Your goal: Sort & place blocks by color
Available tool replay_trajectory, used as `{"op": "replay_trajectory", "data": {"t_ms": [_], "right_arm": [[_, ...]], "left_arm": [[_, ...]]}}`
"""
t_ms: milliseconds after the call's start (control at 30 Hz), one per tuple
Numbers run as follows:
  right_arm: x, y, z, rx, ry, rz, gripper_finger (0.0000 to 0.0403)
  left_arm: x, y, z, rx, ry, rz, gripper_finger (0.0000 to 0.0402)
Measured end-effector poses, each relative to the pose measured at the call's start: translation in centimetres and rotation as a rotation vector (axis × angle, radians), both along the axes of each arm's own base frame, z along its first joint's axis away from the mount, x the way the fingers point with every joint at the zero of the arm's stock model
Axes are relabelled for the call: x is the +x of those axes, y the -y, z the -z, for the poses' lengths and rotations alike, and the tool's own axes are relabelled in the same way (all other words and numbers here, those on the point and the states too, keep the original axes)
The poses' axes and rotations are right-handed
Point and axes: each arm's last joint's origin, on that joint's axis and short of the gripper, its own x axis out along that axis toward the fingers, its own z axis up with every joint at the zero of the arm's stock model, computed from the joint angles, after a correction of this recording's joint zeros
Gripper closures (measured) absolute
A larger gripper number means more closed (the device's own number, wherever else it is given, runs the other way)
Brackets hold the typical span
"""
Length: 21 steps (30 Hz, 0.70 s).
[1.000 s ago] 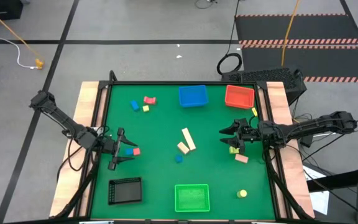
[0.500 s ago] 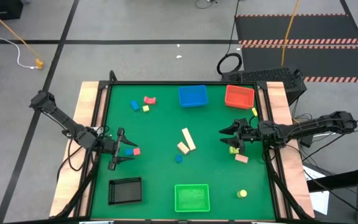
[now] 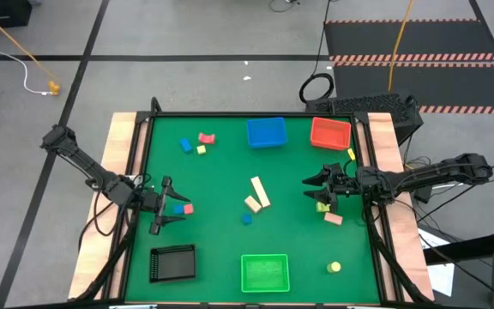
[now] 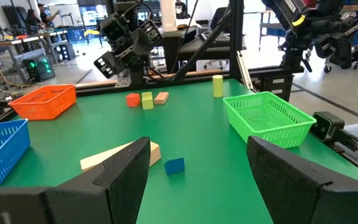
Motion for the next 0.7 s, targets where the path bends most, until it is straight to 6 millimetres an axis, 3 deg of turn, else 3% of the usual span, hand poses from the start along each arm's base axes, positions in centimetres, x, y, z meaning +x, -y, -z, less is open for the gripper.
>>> {"op": "replay_trajectory", "data": {"t_ms": [700], "right_arm": [[0.0,0.0,0.0,0.000,0.000,0.000,0.0149]], "left_arm": [[0.0,-0.1,-1.7,-0.118,0.146,-0.018,0.0133]]}}
